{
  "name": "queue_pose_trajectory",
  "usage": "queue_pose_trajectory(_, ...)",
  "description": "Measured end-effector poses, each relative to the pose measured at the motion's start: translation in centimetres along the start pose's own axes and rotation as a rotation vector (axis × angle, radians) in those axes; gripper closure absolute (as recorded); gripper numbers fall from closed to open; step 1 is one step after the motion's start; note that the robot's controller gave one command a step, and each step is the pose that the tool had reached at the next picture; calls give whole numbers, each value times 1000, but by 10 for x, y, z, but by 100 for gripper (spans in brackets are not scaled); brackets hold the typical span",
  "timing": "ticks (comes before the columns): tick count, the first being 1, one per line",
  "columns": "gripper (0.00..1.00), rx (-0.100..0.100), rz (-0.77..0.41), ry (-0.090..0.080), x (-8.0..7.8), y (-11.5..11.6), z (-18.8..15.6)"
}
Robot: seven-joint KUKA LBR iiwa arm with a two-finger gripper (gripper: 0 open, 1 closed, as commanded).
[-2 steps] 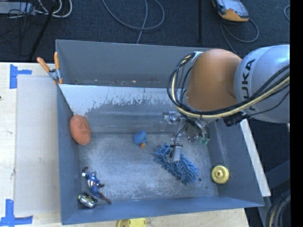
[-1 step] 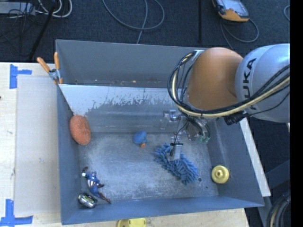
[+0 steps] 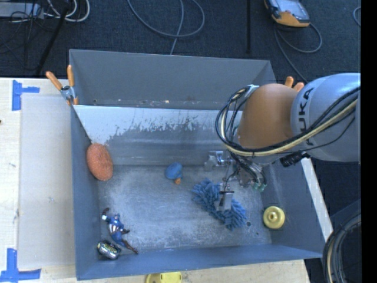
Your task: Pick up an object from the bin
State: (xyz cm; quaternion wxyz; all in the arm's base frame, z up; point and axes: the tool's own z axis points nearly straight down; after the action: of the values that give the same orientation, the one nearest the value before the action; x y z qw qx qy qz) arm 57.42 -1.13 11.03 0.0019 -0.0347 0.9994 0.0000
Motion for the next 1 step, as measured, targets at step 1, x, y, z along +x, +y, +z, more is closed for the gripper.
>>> queue_pose_trajectory(1,0,-3,12,14,7,-24,35)
